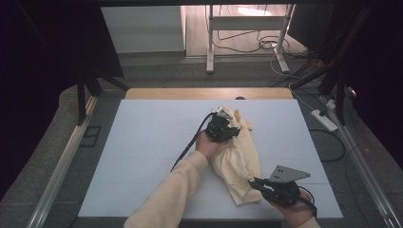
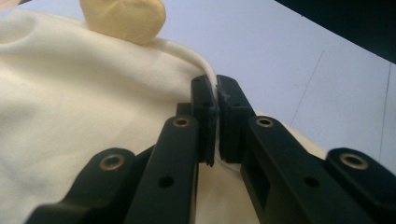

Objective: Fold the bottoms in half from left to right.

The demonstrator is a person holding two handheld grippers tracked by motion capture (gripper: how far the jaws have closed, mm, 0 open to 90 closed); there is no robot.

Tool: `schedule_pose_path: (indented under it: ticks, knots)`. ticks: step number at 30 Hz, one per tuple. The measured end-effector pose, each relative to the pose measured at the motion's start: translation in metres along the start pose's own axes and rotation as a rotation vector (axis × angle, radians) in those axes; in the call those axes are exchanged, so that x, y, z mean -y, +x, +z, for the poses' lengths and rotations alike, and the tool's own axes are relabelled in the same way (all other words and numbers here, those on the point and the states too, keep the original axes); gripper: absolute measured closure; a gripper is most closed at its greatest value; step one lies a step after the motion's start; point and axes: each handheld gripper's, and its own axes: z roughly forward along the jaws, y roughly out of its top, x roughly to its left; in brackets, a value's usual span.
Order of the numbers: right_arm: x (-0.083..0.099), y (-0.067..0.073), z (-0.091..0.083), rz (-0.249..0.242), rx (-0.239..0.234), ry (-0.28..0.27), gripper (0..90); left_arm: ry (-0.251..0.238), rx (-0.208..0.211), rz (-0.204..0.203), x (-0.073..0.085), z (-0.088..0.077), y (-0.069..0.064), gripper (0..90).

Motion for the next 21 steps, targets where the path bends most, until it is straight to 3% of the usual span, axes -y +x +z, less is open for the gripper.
schedule_pose_path:
  ticks: [8,9,11,14,18,21]
  knots:
    - [0.006,-0.003,-0.002,0.017,0.002,0.036,82.3,0.002,0.006,0.000,0.001,0.014,-0.003,81.3]
    - [0.007,-0.004,-0.002,0.019,0.005,0.045,82.3,0.000,0.008,0.004,0.001,0.015,-0.003,75.2]
    - [0.009,-0.007,-0.001,0.029,0.013,0.066,82.2,-0.007,-0.028,0.018,0.001,0.015,-0.006,54.0]
    - [0.013,-0.011,0.000,0.055,0.021,0.091,79.3,-0.027,-0.031,0.014,0.001,0.007,-0.005,45.1]
    - [0.015,-0.012,0.001,0.052,0.042,0.099,49.6,-0.036,-0.025,0.009,0.003,-0.006,-0.003,41.4]
    - [0.012,-0.011,0.000,0.062,0.088,0.069,36.9,-0.051,-0.019,-0.008,0.007,-0.018,-0.001,39.5]
